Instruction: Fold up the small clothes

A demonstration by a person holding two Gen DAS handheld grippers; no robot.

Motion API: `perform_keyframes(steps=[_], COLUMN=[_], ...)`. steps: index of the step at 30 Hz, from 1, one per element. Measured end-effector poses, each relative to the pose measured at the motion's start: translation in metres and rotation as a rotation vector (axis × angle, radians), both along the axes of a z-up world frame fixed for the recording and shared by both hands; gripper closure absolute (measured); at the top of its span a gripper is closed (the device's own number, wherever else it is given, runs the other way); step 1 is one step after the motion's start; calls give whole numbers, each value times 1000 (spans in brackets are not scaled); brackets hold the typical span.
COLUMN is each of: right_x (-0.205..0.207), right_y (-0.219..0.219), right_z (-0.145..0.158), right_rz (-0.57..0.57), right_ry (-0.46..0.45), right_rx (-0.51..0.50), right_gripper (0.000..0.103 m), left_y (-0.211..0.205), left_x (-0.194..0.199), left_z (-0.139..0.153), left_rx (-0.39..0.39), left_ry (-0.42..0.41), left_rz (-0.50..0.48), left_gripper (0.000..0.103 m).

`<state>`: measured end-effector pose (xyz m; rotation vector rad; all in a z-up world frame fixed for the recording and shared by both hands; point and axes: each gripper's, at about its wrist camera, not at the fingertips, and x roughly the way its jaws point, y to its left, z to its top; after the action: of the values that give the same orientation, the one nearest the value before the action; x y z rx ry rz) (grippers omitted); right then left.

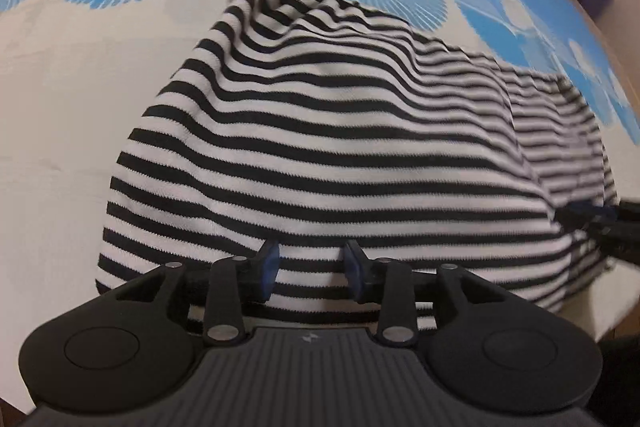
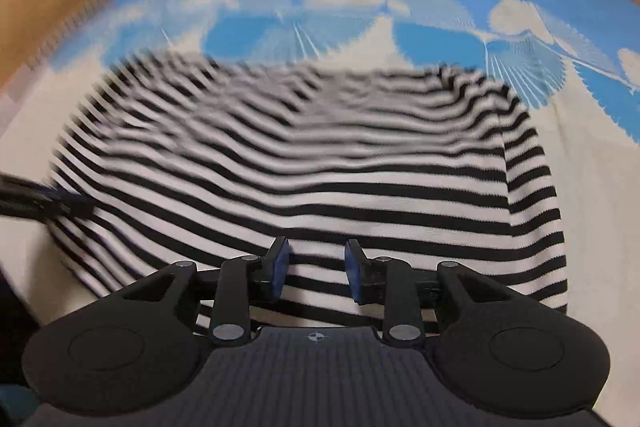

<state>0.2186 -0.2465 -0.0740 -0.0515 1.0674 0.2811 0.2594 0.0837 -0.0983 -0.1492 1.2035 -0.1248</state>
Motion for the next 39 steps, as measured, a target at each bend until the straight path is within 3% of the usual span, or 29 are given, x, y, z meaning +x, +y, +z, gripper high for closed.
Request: perform_keyframes(steps=[3, 7, 11, 13, 17, 20, 25, 28, 34, 39], right_x=[14, 17, 10, 9, 19, 28, 41, 40, 35, 24], right_y=[4, 1, 8, 18, 48, 65, 58, 41, -42, -64], right_z=[-13, -5, 25, 29, 7, -17, -22, -12, 4, -24], right_rz=[-35, -124, -111, -65, 20, 59, 23, 5, -299, -352], right_ry=[28, -22, -191, -207, -126, -67, -70, -111, -113, 39], right_rx=[-83, -100, 46, 112, 74, -61, -47, -52, -11, -170], right_gripper=[71, 71, 69, 67, 66, 66, 65, 66, 65, 65], left_y=[2, 8, 19, 22, 27, 33, 42, 42, 35, 27], left_x=[-3, -12, -20, -23, -24, -22, -13, -9, -14, -34], left_z=[7, 28, 46, 49, 53, 53, 60, 65, 63, 63], left_rx=[17, 46, 4, -2, 12, 3, -25, -2, 99, 80], left_ry=[-33, -105, -148, -158, -163, -163, -203, -257, -373, -393], left_rz=[25, 47, 67, 64, 54, 45, 46, 24, -27, -29], left_gripper=[63, 63, 63, 63, 63, 63, 63, 63, 63, 63])
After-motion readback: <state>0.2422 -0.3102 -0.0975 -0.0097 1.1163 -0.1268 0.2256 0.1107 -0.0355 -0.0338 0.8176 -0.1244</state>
